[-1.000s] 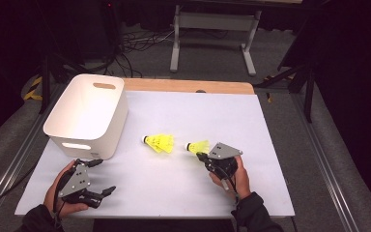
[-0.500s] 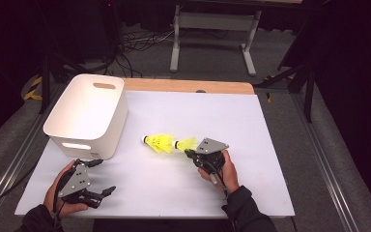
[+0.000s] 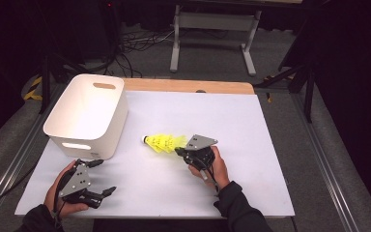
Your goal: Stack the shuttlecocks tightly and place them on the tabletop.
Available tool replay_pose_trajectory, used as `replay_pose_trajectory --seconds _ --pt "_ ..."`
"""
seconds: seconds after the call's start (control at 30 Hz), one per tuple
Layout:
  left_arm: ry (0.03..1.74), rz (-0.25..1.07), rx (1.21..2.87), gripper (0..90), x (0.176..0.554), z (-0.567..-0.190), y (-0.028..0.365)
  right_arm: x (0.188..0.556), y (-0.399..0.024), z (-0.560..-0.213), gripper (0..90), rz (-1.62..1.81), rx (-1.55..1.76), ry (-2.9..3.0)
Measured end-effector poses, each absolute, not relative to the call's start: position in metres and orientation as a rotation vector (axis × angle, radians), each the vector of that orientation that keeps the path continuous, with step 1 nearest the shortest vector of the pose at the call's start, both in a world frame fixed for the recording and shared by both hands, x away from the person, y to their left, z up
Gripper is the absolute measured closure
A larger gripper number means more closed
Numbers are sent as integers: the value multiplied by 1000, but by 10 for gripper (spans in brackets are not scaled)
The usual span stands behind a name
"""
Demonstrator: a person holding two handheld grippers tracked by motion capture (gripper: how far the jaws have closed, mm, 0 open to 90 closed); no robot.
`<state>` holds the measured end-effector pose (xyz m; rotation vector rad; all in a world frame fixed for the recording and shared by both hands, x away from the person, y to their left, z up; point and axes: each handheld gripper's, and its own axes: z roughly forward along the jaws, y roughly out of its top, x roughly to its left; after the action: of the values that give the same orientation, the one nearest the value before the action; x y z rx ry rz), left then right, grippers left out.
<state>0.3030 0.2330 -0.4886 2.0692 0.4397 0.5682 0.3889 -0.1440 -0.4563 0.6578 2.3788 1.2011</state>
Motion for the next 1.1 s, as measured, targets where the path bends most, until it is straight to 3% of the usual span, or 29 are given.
replay_pose_trajectory --seconds 0.73,0.93,1.07,1.1 --pt "426 547 2069 67 303 -489 233 410 -133 -468 881 1219 723 2394" --pt "423 547 2073 67 303 -489 232 413 -133 -472 839 1193 734 2409" --pt "427 547 2071 67 303 -489 233 414 -134 -473 764 1176 747 2413" --pt "424 550 2073 67 303 -489 233 414 -135 -472 682 1171 759 2412"
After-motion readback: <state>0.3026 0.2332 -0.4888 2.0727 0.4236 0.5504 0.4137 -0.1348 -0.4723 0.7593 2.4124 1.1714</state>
